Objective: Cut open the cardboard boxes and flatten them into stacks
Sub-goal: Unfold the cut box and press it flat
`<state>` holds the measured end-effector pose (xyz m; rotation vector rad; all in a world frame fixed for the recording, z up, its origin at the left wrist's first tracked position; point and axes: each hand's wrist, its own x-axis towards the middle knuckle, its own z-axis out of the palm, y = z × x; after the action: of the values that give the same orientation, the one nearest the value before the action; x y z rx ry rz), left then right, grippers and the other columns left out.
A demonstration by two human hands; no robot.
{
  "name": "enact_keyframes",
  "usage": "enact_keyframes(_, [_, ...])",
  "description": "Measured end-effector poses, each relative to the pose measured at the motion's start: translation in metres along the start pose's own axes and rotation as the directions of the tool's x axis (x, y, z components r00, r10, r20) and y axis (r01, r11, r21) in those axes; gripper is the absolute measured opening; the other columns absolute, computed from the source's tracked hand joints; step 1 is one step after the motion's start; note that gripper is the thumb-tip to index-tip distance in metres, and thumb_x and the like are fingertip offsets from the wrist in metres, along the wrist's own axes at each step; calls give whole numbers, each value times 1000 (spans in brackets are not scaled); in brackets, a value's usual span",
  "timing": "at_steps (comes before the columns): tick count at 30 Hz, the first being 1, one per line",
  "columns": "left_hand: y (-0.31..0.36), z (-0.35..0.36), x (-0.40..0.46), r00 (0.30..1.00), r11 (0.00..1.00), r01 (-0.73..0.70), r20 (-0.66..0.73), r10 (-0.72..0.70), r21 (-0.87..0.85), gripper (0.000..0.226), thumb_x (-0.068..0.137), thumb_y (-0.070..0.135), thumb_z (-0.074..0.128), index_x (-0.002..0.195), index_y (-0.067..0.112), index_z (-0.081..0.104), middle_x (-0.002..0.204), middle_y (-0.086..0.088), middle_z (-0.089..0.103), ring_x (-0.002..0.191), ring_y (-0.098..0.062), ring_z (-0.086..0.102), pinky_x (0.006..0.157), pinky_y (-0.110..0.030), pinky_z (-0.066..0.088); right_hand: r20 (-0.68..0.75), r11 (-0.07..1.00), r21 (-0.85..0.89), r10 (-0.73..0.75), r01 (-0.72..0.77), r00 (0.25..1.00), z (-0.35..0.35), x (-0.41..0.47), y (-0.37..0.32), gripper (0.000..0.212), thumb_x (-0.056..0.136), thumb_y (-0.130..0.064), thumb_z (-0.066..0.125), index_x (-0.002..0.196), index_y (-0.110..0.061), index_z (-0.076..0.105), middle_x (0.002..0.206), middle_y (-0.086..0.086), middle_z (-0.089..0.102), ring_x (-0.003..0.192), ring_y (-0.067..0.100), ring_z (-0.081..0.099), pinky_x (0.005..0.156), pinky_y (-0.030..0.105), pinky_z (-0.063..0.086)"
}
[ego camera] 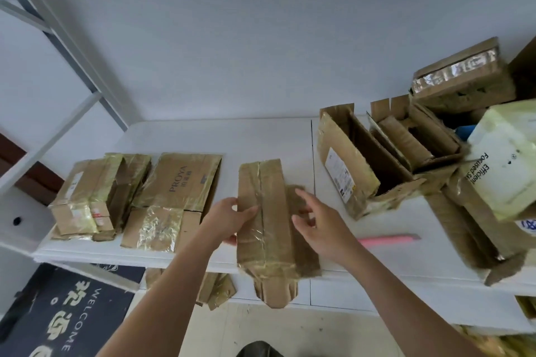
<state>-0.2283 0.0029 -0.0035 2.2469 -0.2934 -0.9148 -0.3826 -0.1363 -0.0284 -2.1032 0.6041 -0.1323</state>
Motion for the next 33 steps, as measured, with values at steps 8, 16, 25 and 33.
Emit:
enact_keyframes(8, [-12,9,-7,997,986,-58,-62,49,-154,29,91,28,69,117,19,60,89,-3,71,72,-20,71,51,-32,59,-34,948,-315,-44,31,998,29,40,-38,61,95,-44,57,143,-9,40,130,10,56,119,25,54,96,33,45])
enact_keyframes(16, [-25,-14,6,977,990,-102,-197,81,-101,30,94,20,66,124,18,66,104,-6,72,66,-25,72,57,-40,61,-44,936,-351,-21,4,999,57,49,-48,97,80,-61,69,150,-11,25,126,12,55,107,27,60,82,34,51])
enact_keyframes(25, [-31,-15,9,981,990,-112,-170,96,-90,32,94,23,64,126,20,65,120,-7,68,64,-28,73,62,-40,62,-55,939,-343,-3,-16,998,58,49,-57,93,84,-43,71,153,-6,21,122,11,58,101,23,61,73,25,44])
enact_keyframes(33, [-34,-13,12,975,986,-123,-200,98,-116,25,94,18,65,119,17,69,104,-7,72,65,-31,72,59,-45,61,87,997,15,75,-77,993,35,55,-43,86,83,-39,72,153,-15,28,153,6,39,138,22,41,106,29,39])
